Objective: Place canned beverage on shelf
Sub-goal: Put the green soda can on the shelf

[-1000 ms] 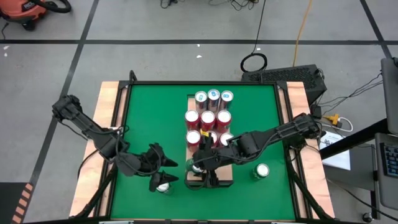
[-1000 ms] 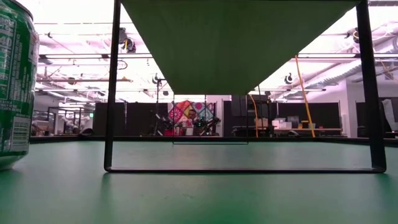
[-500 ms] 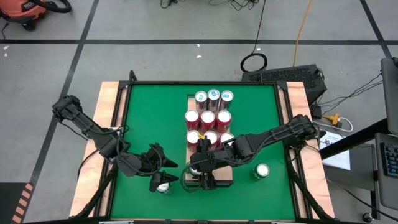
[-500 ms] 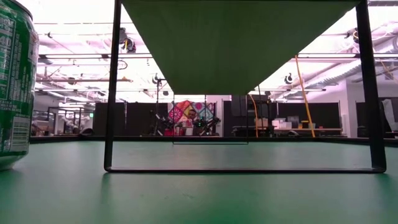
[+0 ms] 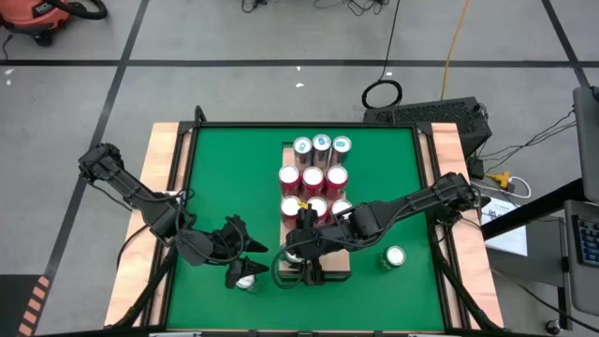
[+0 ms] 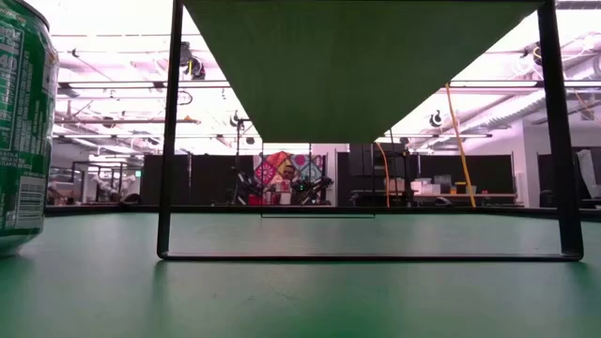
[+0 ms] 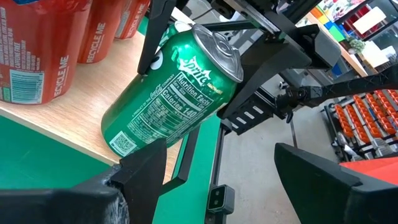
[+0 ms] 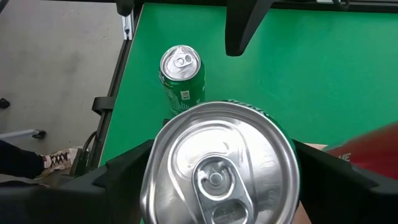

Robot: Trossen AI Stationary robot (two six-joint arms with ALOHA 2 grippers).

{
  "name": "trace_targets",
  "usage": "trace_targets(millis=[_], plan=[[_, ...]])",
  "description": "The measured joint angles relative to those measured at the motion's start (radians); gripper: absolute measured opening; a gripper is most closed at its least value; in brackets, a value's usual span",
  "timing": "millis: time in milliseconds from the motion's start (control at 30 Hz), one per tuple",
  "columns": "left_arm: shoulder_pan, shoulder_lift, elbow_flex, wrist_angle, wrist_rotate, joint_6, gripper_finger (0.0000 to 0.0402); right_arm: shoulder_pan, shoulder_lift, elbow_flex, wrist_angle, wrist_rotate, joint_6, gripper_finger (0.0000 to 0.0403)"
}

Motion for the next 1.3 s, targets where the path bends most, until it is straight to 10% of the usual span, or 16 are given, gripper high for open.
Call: trace_targets(millis=[1300], plan=[[0.000, 0.000, 0.000, -0.051, 0.000, -0.002, 0.0296, -0.011, -0.012, -0.004, 0.043, 0.053, 0.033, 0.0384]])
